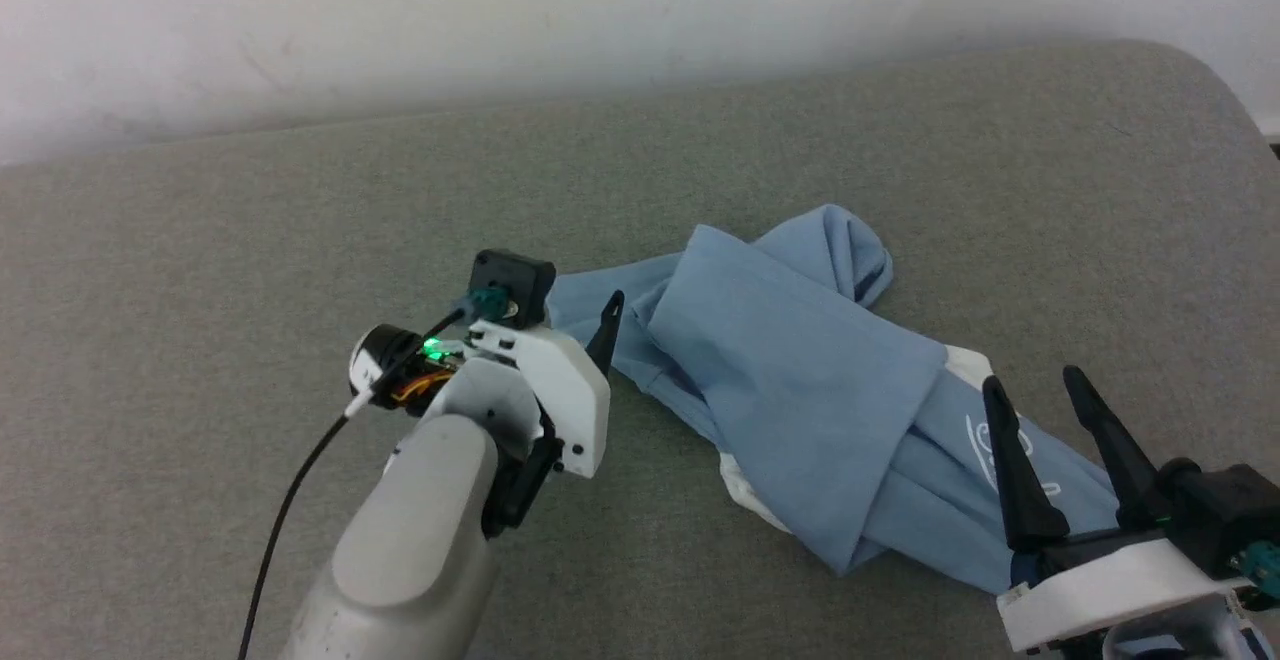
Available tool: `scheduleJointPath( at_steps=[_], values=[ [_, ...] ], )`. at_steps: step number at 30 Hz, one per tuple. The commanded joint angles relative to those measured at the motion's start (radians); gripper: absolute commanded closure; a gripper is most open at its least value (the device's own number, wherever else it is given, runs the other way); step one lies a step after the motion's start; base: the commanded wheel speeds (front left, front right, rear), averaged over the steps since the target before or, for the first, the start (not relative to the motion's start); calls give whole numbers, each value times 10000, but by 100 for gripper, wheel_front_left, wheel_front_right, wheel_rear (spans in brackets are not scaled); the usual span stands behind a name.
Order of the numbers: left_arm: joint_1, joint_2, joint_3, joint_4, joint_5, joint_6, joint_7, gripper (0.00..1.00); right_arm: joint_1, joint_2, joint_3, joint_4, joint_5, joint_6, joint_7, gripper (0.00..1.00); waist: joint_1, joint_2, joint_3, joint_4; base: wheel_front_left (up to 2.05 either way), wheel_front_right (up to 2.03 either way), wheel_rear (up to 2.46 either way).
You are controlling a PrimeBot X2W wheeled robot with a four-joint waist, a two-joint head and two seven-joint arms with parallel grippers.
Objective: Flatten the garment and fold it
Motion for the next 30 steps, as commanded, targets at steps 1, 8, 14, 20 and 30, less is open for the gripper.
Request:
scheduleJointPath(
  at_steps=[1, 8, 14, 20, 30],
  values=[
    [-182, -19, -42, 200, 47, -70, 127, 0, -136, 14, 24, 66, 66, -9, -78, 0, -3, 0, 600, -670, 0, 0, 0],
    [-1112, 179, -503, 2806, 211, -315, 2302, 0, -365, 14, 63, 678, 353, -9, -335, 0, -3, 0, 829, -1324, 0, 0, 0],
    [-1119, 160, -852, 3592, -242, -892, 3620, 100, -377, 14, -51, 962, 458, -9, -448, 0, -3, 0, 707, -1365, 0, 0, 0],
    [-899, 590, -558, 2489, -399, -794, 2172, 100, -281, 14, -191, 1042, 440, -9, -421, 0, -3, 0, 234, -988, 0, 0, 0],
    [3368, 1781, 738, -1774, -1089, 968, 1685, 100, 363, 14, -542, 826, 394, -9, -156, 0, -3, 0, -696, -228, 0, 0, 0]
  ],
)
